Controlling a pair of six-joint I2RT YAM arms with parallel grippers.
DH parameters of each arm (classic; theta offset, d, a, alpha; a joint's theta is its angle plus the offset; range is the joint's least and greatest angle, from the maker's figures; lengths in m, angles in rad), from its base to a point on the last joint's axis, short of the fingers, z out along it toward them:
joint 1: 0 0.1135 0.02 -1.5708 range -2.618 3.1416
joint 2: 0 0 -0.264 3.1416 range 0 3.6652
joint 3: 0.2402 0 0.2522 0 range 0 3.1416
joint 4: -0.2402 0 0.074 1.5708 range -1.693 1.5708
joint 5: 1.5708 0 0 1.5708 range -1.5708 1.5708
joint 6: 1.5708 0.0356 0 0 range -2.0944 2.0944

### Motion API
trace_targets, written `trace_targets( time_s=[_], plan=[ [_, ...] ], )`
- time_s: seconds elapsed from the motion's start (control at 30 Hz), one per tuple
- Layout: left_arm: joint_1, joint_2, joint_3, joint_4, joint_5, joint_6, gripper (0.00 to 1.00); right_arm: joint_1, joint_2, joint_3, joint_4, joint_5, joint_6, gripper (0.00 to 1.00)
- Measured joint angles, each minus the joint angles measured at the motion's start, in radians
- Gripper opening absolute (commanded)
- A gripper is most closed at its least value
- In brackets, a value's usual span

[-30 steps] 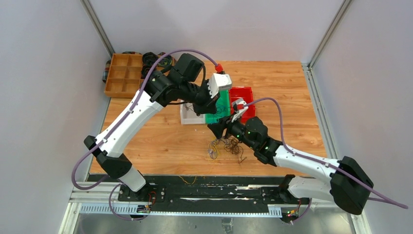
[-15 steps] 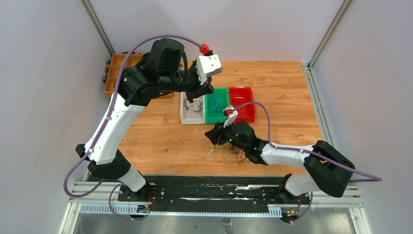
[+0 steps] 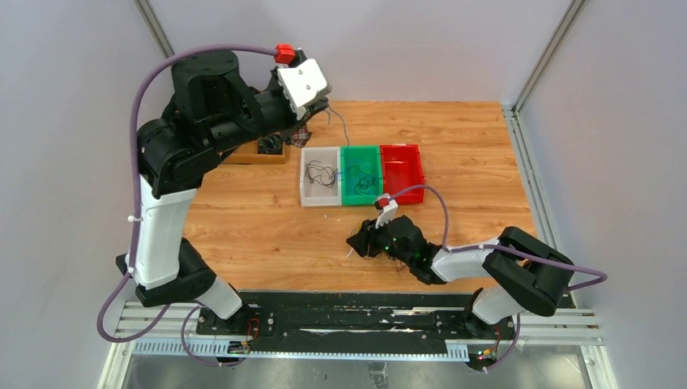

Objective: Untangle the cables
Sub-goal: Untie the cable.

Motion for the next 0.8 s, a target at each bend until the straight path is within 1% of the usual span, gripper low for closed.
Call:
trace_targets(
  time_s=[0.1, 0.3, 0.47, 0.6, 0.8],
  plan=[
    [0.000, -0.016, 0.000, 0.044, -0.058, 0.022, 0.00, 0.003, 0.000, -0.042, 0.014, 0.001, 0.009, 0.44],
    [0.000, -0.080, -0.071, 0.214, -0.195, 0.059, 0.00, 0.006, 0.000, -0.101, 0.034, 0.013, 0.016, 0.45],
    [0.000, -0.132, -0.150, 0.304, -0.224, 0.063, 0.00, 0.007, -0.025, -0.105, 0.029, 0.019, 0.019, 0.49],
    [0.000, -0.158, -0.217, 0.332, -0.223, 0.058, 0.00, 0.006, -0.126, -0.101, -0.010, 0.029, 0.017, 0.53],
    [0.000, -0.162, -0.338, 0.345, -0.211, 0.039, 0.00, 0.007, -0.350, -0.056, -0.169, 0.084, -0.006, 0.56]
  ],
)
